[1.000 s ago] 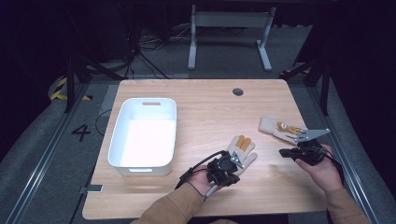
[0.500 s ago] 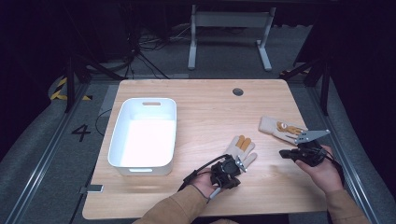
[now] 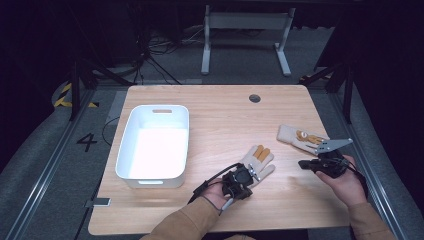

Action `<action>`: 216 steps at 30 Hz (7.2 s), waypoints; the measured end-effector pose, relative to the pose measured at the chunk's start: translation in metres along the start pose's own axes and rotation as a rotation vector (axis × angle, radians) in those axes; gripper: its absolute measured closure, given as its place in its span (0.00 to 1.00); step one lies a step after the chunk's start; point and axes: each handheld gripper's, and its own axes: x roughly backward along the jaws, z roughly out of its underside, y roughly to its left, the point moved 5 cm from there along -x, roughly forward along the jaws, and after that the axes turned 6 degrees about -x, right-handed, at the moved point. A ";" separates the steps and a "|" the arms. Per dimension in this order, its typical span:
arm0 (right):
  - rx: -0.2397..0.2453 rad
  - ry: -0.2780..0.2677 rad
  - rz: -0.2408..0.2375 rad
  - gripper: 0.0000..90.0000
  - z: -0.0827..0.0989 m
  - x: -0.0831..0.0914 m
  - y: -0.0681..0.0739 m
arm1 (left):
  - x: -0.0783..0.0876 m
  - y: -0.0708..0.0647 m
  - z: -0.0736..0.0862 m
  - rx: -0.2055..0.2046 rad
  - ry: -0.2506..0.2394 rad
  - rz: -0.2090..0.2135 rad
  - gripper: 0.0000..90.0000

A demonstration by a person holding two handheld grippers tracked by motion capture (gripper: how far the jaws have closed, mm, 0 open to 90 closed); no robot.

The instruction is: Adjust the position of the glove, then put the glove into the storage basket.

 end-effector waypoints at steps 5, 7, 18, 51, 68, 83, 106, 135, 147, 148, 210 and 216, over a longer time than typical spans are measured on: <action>0.011 -0.001 -0.006 0.99 -0.004 -0.004 0.001 | 0.006 0.009 0.008 0.025 0.004 -0.028 1.00; 0.014 0.000 -0.010 0.99 -0.006 -0.005 0.002 | 0.007 0.011 0.009 0.032 0.004 -0.032 0.99; 0.029 0.004 -0.026 0.99 -0.013 -0.011 0.004 | 0.020 0.032 0.025 0.117 -0.018 -0.102 0.99; 0.084 -0.014 -0.031 0.99 -0.086 -0.097 0.023 | 0.070 0.026 0.060 0.231 -0.142 -0.204 0.88; 0.068 0.052 -0.019 0.99 -0.081 -0.110 0.018 | 0.072 0.028 0.061 0.241 -0.144 -0.210 0.88; 0.062 0.016 -0.011 0.99 -0.076 -0.085 0.022 | 0.080 0.022 0.051 0.209 -0.155 -0.190 0.84; -0.083 -0.166 0.024 0.96 -0.092 -0.033 -0.013 | 0.104 0.018 0.062 0.179 -0.196 -0.204 0.81; -0.269 -0.096 0.333 0.55 -0.049 -0.045 -0.097 | 0.109 0.015 0.076 0.208 -0.196 -0.212 0.79; -0.310 -0.043 0.316 0.58 -0.034 -0.059 -0.108 | 0.106 0.016 0.077 0.213 -0.182 -0.209 0.79; -0.309 -0.040 0.315 0.60 -0.033 -0.059 -0.109 | 0.105 0.016 0.078 0.213 -0.181 -0.206 0.79; -0.021 -0.201 0.003 0.78 -0.114 0.003 0.069 | 0.096 0.016 0.058 0.159 -0.181 -0.162 0.79; -0.028 -0.199 -0.029 0.78 -0.116 -0.009 0.084 | 0.095 0.015 0.059 0.159 -0.175 -0.163 0.79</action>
